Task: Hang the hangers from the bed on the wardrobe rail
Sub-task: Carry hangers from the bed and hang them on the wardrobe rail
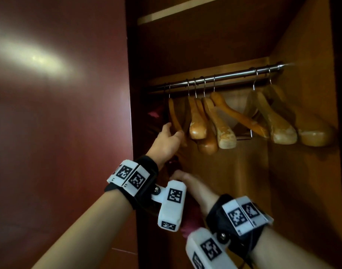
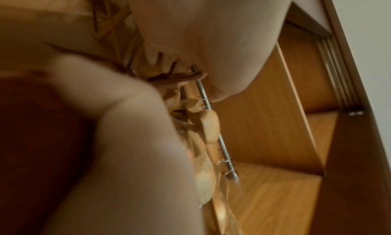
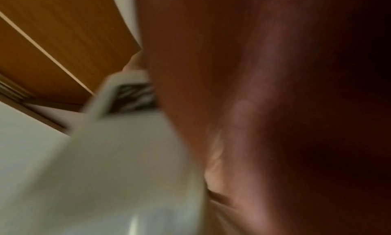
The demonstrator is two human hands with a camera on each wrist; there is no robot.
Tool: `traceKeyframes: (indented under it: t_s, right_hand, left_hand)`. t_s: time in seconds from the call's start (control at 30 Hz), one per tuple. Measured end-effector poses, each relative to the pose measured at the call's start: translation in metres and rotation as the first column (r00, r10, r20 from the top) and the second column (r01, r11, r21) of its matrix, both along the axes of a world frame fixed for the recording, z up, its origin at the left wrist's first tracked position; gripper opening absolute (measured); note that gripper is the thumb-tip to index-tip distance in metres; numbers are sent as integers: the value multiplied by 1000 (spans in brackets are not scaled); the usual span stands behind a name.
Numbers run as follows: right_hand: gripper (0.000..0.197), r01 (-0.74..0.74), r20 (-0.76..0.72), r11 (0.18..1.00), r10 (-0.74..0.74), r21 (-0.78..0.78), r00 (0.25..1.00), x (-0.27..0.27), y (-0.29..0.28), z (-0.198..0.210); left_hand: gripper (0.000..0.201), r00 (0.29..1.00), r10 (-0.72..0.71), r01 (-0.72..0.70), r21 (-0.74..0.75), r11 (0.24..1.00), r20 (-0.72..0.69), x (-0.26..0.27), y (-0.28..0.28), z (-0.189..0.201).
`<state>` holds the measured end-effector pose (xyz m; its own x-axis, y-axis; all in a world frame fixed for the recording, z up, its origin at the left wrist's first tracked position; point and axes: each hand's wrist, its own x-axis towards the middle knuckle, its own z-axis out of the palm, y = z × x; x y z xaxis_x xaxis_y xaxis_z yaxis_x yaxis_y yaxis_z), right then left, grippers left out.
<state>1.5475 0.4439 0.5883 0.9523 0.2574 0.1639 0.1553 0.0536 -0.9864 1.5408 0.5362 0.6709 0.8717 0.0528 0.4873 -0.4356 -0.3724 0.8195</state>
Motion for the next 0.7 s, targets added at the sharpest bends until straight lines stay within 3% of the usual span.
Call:
traceKeyframes:
  t_s: [0.17,0.33,0.5,0.7]
  right_hand:
    - [18,-11,31,999,10,50,999,14,16,40]
    - [17,15,82,994,-24,104,996,32,21,65]
    - [25,33,68,989,-44,146,997,44,19,75]
    - [18,22,33,984,-28,176,999,42,12,100]
  left_hand:
    - [73,1000,9,-9,8,1000,-28,-2,14,5]
    - [59,997,54,-55,-7,998,-49,-8,27,2]
    - [58,996,-12,10,-23,1000,-89,-8,22,3]
    - [53,986,-92,86,-56,995,-136,-13,10,4]
